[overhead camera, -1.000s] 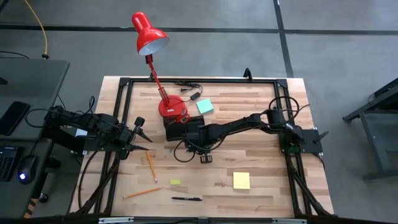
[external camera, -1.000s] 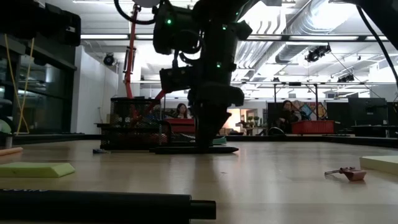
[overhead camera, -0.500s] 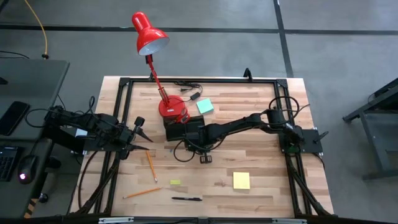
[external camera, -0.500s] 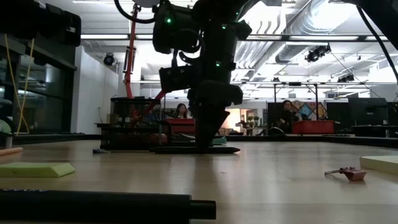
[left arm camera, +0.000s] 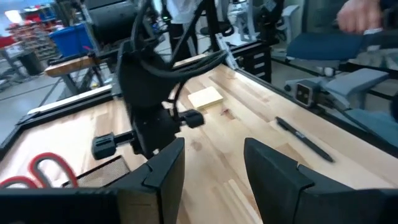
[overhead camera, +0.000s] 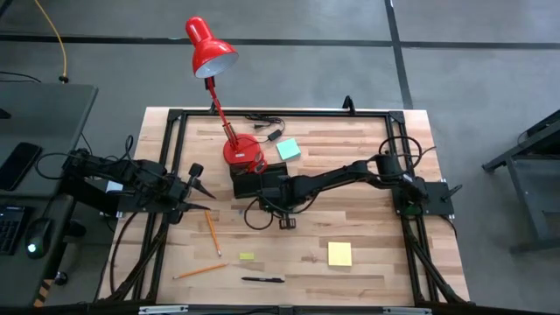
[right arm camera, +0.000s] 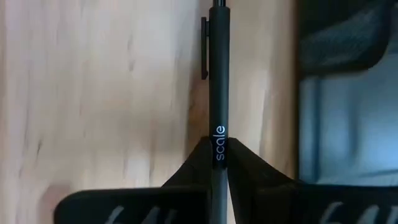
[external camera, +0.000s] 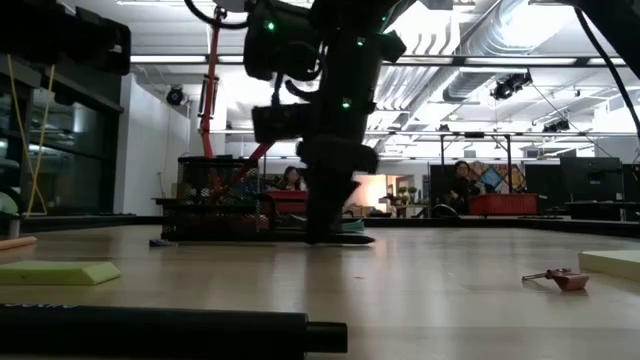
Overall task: Pick and place office supplies into organizer
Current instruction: Put the top black pen into the desk organizer
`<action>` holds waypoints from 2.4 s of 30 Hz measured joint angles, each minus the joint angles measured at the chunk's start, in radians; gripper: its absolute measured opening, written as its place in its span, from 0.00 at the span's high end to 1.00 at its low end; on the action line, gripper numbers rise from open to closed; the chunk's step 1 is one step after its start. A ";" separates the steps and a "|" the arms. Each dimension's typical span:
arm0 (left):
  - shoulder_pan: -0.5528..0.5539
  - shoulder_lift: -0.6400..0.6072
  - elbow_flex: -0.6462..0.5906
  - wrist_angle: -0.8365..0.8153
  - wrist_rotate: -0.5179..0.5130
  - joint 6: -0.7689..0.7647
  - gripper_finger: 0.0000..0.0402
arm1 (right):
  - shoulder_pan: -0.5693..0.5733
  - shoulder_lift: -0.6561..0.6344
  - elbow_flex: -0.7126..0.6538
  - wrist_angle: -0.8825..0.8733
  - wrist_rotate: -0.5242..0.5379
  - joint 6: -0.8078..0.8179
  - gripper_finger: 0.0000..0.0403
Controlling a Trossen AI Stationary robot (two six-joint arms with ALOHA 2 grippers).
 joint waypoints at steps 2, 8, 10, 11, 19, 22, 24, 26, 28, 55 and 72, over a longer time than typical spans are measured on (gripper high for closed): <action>0.000 0.000 0.000 -0.001 -0.017 0.000 0.61 | 0.006 -0.017 0.000 -0.018 0.023 0.000 1.00; 0.000 0.017 0.000 -0.002 -0.024 0.000 0.61 | 0.032 -0.058 0.000 -0.026 0.036 0.023 1.00; 0.000 0.030 0.000 0.002 -0.024 -0.003 0.61 | 0.047 -0.073 0.001 -0.021 0.050 0.023 1.00; 0.000 0.039 0.000 0.003 -0.025 -0.007 0.61 | 0.056 -0.080 0.001 -0.017 0.060 0.023 1.00; 0.000 0.091 0.000 0.011 -0.228 -0.056 0.61 | 0.130 -0.112 0.002 0.076 0.166 0.018 1.00; 0.000 0.065 -0.002 0.053 -0.341 -0.050 0.61 | 0.155 -0.112 0.002 0.094 0.219 0.017 1.00; 0.000 0.033 -0.009 0.133 -0.343 0.001 0.61 | 0.167 -0.112 -0.002 0.117 0.248 0.015 1.00; -0.001 -0.003 -0.016 0.179 -0.354 -0.005 0.61 | 0.176 -0.112 -0.018 0.139 0.259 0.012 1.00; -0.007 -0.038 -0.037 0.208 -0.336 -0.036 0.62 | 0.180 -0.112 -0.028 0.154 0.259 0.007 1.00; -0.320 -0.048 -0.090 0.586 -0.592 0.318 0.74 | 0.195 -0.166 -0.113 0.573 0.567 -0.231 1.00; -0.320 -0.040 -0.091 0.590 -0.533 0.306 0.45 | 0.207 -0.225 -0.113 0.848 0.632 -0.528 1.00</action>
